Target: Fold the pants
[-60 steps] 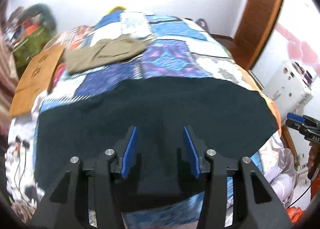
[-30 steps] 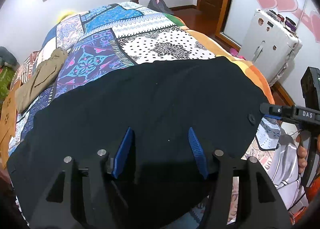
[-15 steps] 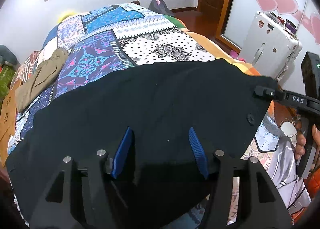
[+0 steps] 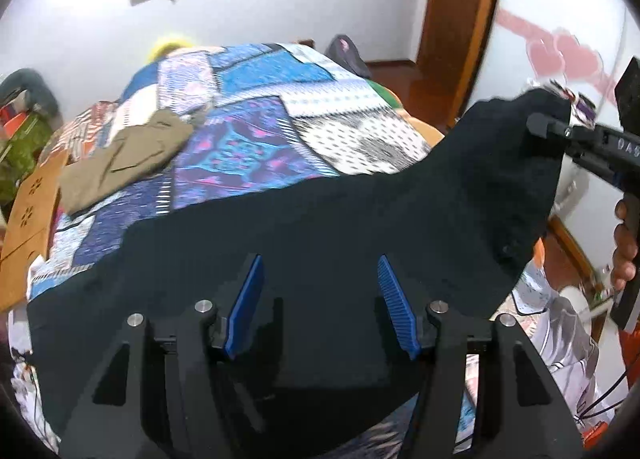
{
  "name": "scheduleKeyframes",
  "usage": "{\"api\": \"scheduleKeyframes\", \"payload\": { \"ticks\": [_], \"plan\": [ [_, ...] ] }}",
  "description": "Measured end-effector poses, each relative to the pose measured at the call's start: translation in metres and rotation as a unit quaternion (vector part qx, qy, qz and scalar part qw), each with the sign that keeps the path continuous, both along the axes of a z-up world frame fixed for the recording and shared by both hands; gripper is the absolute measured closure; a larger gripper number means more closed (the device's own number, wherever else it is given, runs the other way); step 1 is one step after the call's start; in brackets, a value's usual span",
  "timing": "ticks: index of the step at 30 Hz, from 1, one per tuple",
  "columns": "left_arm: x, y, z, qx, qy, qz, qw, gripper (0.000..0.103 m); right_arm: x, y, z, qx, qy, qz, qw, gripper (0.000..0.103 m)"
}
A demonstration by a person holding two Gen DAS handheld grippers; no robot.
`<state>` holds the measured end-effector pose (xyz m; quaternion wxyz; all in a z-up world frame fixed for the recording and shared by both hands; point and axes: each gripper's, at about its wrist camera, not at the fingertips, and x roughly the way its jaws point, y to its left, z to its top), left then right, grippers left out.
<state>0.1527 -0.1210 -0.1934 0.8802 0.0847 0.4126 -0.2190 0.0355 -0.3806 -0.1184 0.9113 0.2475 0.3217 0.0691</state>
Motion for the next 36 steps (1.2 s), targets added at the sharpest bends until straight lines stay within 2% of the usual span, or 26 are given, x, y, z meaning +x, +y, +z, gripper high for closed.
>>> {"api": "scheduleKeyframes", "payload": {
  "ticks": [7,12,16,23,27,29,30,32,33,34,36],
  "plan": [
    [-0.005,0.065,0.013,-0.028,-0.024,0.058,0.9976,0.044,0.040,0.062,0.040,-0.031,-0.039,0.074,0.996,0.094],
    [-0.011,0.117,0.019,-0.050,-0.034,0.111,0.9920,0.044,0.070,0.120,0.042,-0.039,-0.041,0.144,0.988,0.094],
    [-0.020,0.151,0.019,-0.055,-0.033,0.145,0.9873,0.044,0.083,0.175,0.022,-0.044,-0.019,0.216,0.975,0.094],
    [-0.033,0.185,0.014,-0.053,-0.031,0.178,0.9822,0.044,0.073,0.256,-0.041,-0.073,0.048,0.324,0.942,0.094],
    [-0.035,0.188,0.010,-0.053,-0.026,0.180,0.9819,0.044,0.072,0.268,-0.068,-0.084,0.090,0.343,0.931,0.090],
    [-0.035,0.185,0.011,-0.052,-0.027,0.175,0.9827,0.044,0.073,0.265,-0.075,-0.087,0.102,0.340,0.931,0.090],
    [-0.036,0.183,0.012,-0.052,-0.029,0.172,0.9832,0.044,0.073,0.266,-0.074,-0.088,0.107,0.339,0.930,0.086],
    [-0.035,0.176,0.016,-0.052,-0.033,0.164,0.9845,0.044,0.073,0.263,-0.069,-0.087,0.114,0.345,0.928,0.071],
    [-0.033,0.173,0.017,-0.052,-0.034,0.160,0.9851,0.044,0.072,0.261,-0.064,-0.091,0.113,0.345,0.927,0.060],
    [-0.031,0.169,0.019,-0.052,-0.034,0.156,0.9857,0.044,0.070,0.259,-0.057,-0.096,0.105,0.344,0.928,0.056],
    [-0.026,0.160,0.023,-0.051,-0.038,0.147,0.9871,0.044,0.065,0.250,-0.044,-0.104,0.082,0.343,0.930,0.056]
  ]
}}
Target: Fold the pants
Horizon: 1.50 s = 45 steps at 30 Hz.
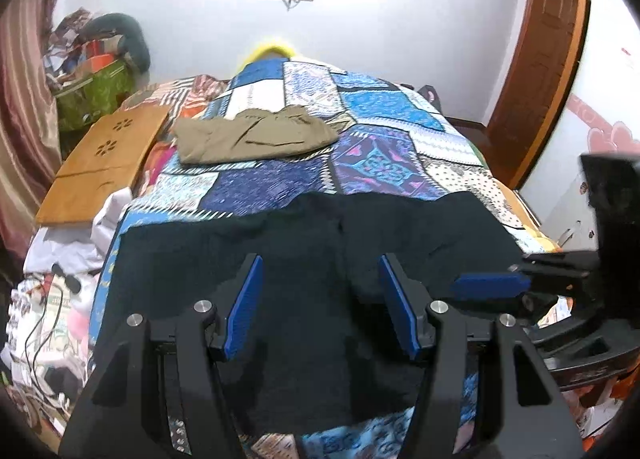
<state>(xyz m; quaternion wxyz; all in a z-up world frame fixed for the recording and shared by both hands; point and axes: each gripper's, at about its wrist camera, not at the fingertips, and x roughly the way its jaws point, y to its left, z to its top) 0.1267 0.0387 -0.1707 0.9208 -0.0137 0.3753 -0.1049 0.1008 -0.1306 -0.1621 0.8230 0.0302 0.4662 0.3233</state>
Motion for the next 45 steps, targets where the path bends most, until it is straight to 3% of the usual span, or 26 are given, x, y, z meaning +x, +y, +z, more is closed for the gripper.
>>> {"api": "scheduleKeyframes", "payload": {
  "ticks": [4,7,8,11,13,15,18,22,25,27,30,34,40,45],
  "plan": [
    [0.012,-0.018,0.003,-0.001,0.000,-0.024,0.9997,0.047,0.003,-0.029,0.022,-0.009,-0.051,-0.024,0.998,0.056],
    [0.028,-0.038,-0.003,-0.005,0.020,-0.053,0.9984,0.065,0.014,-0.050,0.020,-0.045,-0.078,-0.055,0.994,0.056],
    [0.032,-0.044,-0.006,-0.008,0.028,-0.064,0.9976,0.072,0.018,-0.055,0.016,-0.052,-0.078,-0.061,0.994,0.056],
    [0.047,-0.064,-0.023,-0.008,0.061,-0.086,0.9944,0.080,0.034,-0.071,-0.008,-0.074,-0.057,-0.075,0.993,0.057],
    [0.054,-0.076,-0.041,0.002,0.086,-0.095,0.9917,0.084,0.039,-0.077,-0.027,-0.084,-0.035,-0.078,0.993,0.065],
    [0.055,-0.082,-0.055,0.012,0.107,-0.097,0.9895,0.084,0.036,-0.082,-0.046,-0.094,-0.016,-0.072,0.993,0.068],
    [0.046,-0.083,-0.072,0.017,0.117,-0.100,0.9879,0.084,0.017,-0.092,-0.047,-0.088,-0.034,-0.068,0.993,0.069],
    [0.037,-0.074,-0.064,0.036,0.125,-0.124,0.9837,0.084,-0.002,-0.103,-0.041,-0.099,-0.029,-0.043,0.994,0.069],
    [0.039,-0.066,-0.055,0.046,0.129,-0.117,0.9837,0.084,-0.005,-0.115,-0.036,-0.091,-0.006,-0.036,0.995,0.070],
    [0.045,-0.062,-0.046,0.049,0.116,-0.105,0.9865,0.084,0.000,-0.122,-0.028,-0.079,-0.002,-0.042,0.996,0.070],
    [0.061,-0.059,-0.039,0.028,0.108,-0.097,0.9890,0.084,0.012,-0.126,-0.014,-0.066,-0.029,-0.059,0.996,0.070],
    [0.088,-0.072,-0.041,0.016,0.112,-0.100,0.9885,0.084,0.042,-0.115,-0.010,-0.057,-0.048,-0.060,0.995,0.070],
    [0.117,-0.083,-0.068,0.037,0.132,-0.088,0.9866,0.084,0.076,-0.093,-0.042,-0.078,-0.028,-0.039,0.996,0.070],
    [0.120,-0.067,-0.082,0.022,0.149,-0.075,0.9858,0.085,0.083,-0.106,-0.057,-0.091,-0.014,-0.057,0.994,0.076]
  ]
}}
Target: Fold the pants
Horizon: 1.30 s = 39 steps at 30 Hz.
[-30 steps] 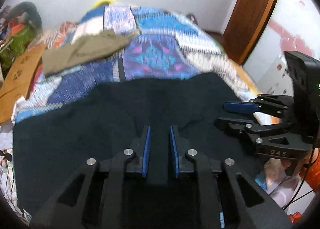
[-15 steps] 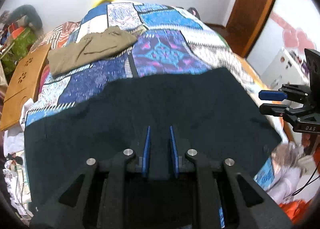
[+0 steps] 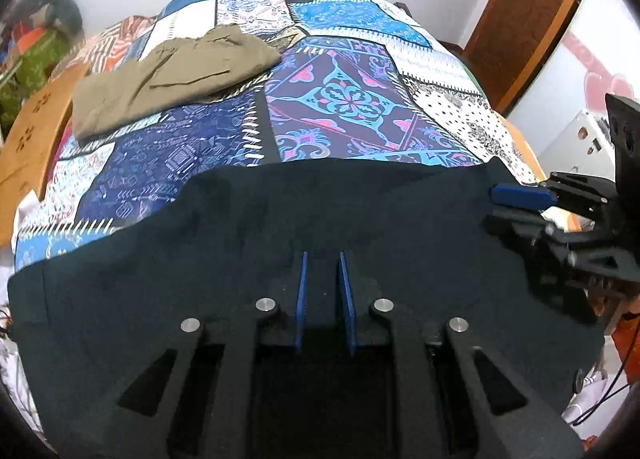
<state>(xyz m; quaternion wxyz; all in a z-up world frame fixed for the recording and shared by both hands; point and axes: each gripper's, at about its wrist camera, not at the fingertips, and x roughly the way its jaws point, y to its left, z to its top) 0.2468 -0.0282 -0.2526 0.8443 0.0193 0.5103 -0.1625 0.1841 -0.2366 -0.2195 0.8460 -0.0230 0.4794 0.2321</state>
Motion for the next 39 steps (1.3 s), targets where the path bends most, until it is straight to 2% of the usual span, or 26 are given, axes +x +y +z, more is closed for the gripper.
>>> {"api": "scheduleKeyframes", "payload": {
  "ticks": [2,3,7,9,11,15,17,19,24,29,33,37,39],
  "plan": [
    [-0.004,0.007,0.005,0.038,-0.017,0.023,0.9989,0.085,-0.002,-0.008,0.005,-0.020,-0.006,-0.015,1.000,0.076],
    [-0.008,0.015,0.010,0.044,-0.024,0.033,0.9982,0.085,-0.003,-0.011,0.008,-0.025,-0.007,-0.021,0.999,0.076],
    [-0.026,0.062,0.034,0.019,-0.040,0.078,0.9960,0.083,-0.016,-0.022,0.029,-0.038,-0.024,-0.036,0.998,0.073],
    [-0.037,0.085,0.045,0.017,-0.050,0.101,0.9935,0.078,-0.022,-0.022,0.041,-0.027,-0.034,-0.037,0.998,0.073],
    [-0.051,0.104,0.054,0.018,-0.062,0.124,0.9902,0.065,-0.025,-0.018,0.052,-0.014,-0.044,-0.034,0.998,0.073],
    [-0.084,0.137,0.069,0.020,-0.084,0.158,0.9837,0.048,-0.032,0.005,0.068,0.007,-0.062,-0.011,0.998,0.072],
    [-0.098,0.149,0.071,0.011,-0.084,0.172,0.9814,0.036,-0.037,0.025,0.074,0.017,-0.068,0.009,0.997,0.070],
    [-0.114,0.164,0.069,-0.007,-0.075,0.188,0.9792,0.030,-0.043,0.043,0.077,0.021,-0.073,0.029,0.997,0.069],
    [-0.147,0.191,0.050,-0.050,-0.049,0.213,0.9745,0.029,-0.054,0.089,0.070,0.012,-0.077,0.074,0.994,0.069],
    [-0.166,0.207,0.020,-0.099,-0.009,0.235,0.9669,0.029,-0.057,0.114,0.044,-0.002,-0.041,0.095,0.995,0.069],
    [-0.173,0.211,-0.002,-0.129,0.015,0.248,0.9600,0.029,-0.062,0.124,0.027,-0.032,-0.021,0.105,0.994,0.068],
    [-0.175,0.221,-0.012,-0.148,0.020,0.284,0.9470,0.029,-0.066,0.123,0.022,-0.043,-0.020,0.108,0.993,0.068],
    [-0.173,0.227,-0.019,-0.178,0.033,0.296,0.9379,0.029,-0.066,0.123,0.023,-0.042,-0.016,0.106,0.993,0.068]
  ]
}}
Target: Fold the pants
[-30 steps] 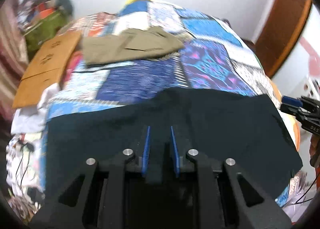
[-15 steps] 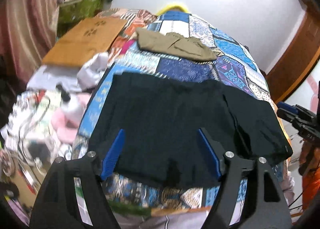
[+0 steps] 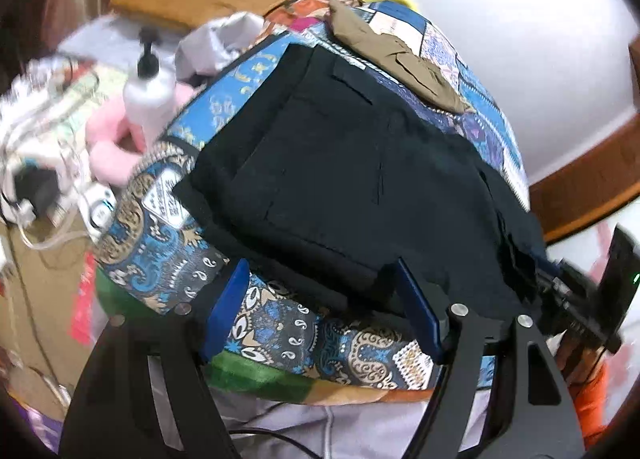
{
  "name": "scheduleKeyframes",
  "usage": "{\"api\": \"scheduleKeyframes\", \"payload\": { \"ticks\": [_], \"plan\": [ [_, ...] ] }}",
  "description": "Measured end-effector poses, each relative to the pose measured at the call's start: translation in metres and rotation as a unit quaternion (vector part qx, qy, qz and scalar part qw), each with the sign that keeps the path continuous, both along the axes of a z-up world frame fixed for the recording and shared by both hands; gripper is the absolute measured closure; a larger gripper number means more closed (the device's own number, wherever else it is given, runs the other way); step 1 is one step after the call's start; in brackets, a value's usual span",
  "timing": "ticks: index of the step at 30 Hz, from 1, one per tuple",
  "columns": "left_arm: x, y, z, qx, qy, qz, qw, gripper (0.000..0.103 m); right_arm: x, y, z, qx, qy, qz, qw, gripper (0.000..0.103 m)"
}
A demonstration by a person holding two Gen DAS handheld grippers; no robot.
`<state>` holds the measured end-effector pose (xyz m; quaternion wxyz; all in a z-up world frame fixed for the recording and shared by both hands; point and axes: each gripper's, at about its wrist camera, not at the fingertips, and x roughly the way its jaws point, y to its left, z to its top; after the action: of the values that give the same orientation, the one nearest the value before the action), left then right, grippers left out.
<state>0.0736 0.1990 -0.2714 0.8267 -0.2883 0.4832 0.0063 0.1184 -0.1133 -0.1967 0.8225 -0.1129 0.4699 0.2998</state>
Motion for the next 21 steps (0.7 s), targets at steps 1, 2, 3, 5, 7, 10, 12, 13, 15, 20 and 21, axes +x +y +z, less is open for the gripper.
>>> {"api": "scheduleKeyframes", "payload": {
  "ticks": [1,2,3,5,7,10,12,13,15,20,21],
  "plan": [
    [0.001,0.002,-0.003,-0.013,0.002,0.006,0.9999,0.029,0.000,0.000,0.000,0.001,0.002,-0.001,1.000,0.068],
    [0.001,0.004,-0.006,-0.018,0.001,0.011,0.9998,0.028,0.000,-0.001,0.000,0.002,0.003,-0.001,1.000,0.068],
    [0.001,0.003,-0.006,-0.018,-0.001,0.012,0.9998,0.028,0.000,0.000,-0.001,0.001,0.002,0.000,1.000,0.068],
    [0.004,0.002,-0.007,-0.013,-0.005,0.012,0.9998,0.027,-0.001,0.001,-0.002,0.000,0.002,0.001,1.000,0.068],
    [0.006,0.002,-0.007,-0.008,-0.006,0.017,0.9998,0.026,-0.001,0.002,-0.003,0.000,0.002,0.001,1.000,0.068],
    [0.014,0.001,-0.006,-0.004,-0.010,0.024,0.9997,0.026,0.000,0.000,-0.004,0.006,0.006,0.000,1.000,0.068],
    [0.019,0.002,-0.010,-0.011,-0.010,0.029,0.9995,0.026,0.000,0.000,-0.004,0.009,0.006,0.000,1.000,0.068],
    [0.020,0.003,-0.012,-0.020,-0.011,0.032,0.9992,0.026,0.000,0.000,-0.004,0.009,0.006,0.000,1.000,0.068],
    [0.024,0.002,-0.017,-0.019,-0.012,0.034,0.9992,0.026,0.000,0.001,-0.004,0.009,0.006,0.000,1.000,0.068],
    [0.038,-0.006,-0.011,0.057,-0.005,0.027,0.9980,0.056,0.000,0.001,-0.005,0.010,0.007,0.002,1.000,0.068],
    [0.042,-0.009,-0.008,0.094,-0.005,0.027,0.9952,0.063,0.000,0.001,-0.005,0.010,0.008,0.003,1.000,0.068]
  ]
}}
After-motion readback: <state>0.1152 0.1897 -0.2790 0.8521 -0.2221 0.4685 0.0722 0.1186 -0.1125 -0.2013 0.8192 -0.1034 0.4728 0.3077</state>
